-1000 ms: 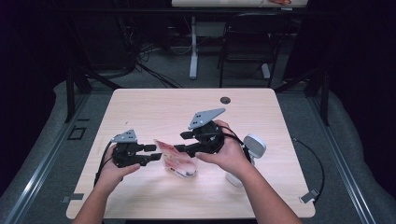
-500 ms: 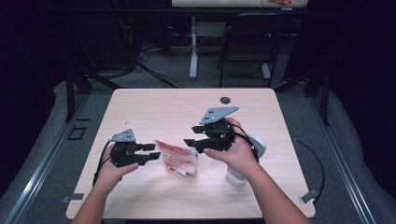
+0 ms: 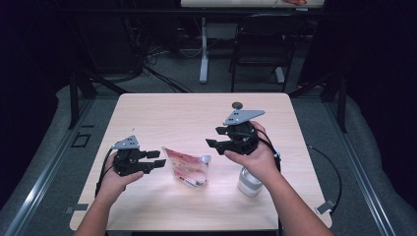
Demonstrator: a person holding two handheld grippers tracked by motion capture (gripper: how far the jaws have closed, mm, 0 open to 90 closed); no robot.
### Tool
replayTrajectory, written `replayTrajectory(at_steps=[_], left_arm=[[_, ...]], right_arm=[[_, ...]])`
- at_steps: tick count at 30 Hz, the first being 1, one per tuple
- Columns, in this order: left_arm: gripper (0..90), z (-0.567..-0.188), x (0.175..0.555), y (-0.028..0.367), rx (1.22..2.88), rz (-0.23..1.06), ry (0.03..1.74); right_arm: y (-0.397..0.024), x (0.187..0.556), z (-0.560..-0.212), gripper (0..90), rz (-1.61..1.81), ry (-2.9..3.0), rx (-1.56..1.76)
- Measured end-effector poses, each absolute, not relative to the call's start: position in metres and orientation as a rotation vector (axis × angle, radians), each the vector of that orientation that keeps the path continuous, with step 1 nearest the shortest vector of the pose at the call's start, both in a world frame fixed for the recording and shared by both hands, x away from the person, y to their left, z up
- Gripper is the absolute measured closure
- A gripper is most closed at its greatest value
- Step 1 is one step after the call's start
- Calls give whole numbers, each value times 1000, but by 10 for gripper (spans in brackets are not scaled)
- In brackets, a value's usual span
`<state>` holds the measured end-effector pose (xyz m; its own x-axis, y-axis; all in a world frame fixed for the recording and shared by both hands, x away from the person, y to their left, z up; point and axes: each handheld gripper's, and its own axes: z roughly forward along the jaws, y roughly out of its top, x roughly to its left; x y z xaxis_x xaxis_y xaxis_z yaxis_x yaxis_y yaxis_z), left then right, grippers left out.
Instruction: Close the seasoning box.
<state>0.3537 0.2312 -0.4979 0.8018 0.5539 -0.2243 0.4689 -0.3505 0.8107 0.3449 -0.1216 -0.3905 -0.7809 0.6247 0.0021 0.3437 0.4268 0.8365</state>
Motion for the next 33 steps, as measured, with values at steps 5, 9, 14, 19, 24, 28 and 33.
replayTrajectory(at_steps=[5, 9, 14, 19, 24, 28, 33], left_arm=[[509, -498, 354, 234, 1999, 110, 772], [504, -497, 354, 236, 1996, 115, 777], [500, -497, 355, 239, 1980, 115, 789], [498, -497, 355, 240, 1978, 118, 796], [495, -497, 355, 242, 1977, 120, 802], [495, -497, 356, 245, 1968, 121, 808], [495, -496, 356, 247, 1961, 122, 812]], right_arm=[[-125, 347, -392, 452, 1279, 2356, 865], [-129, 348, -393, 450, 1276, 2348, 887], [-137, 350, -394, 446, 1261, 2329, 916], [-146, 350, -393, 445, 1259, 2297, 950], [-155, 351, -391, 441, 1251, 2278, 972], [-161, 352, -391, 440, 1251, 2265, 988], [-170, 353, -392, 440, 1241, 2248, 1016]])
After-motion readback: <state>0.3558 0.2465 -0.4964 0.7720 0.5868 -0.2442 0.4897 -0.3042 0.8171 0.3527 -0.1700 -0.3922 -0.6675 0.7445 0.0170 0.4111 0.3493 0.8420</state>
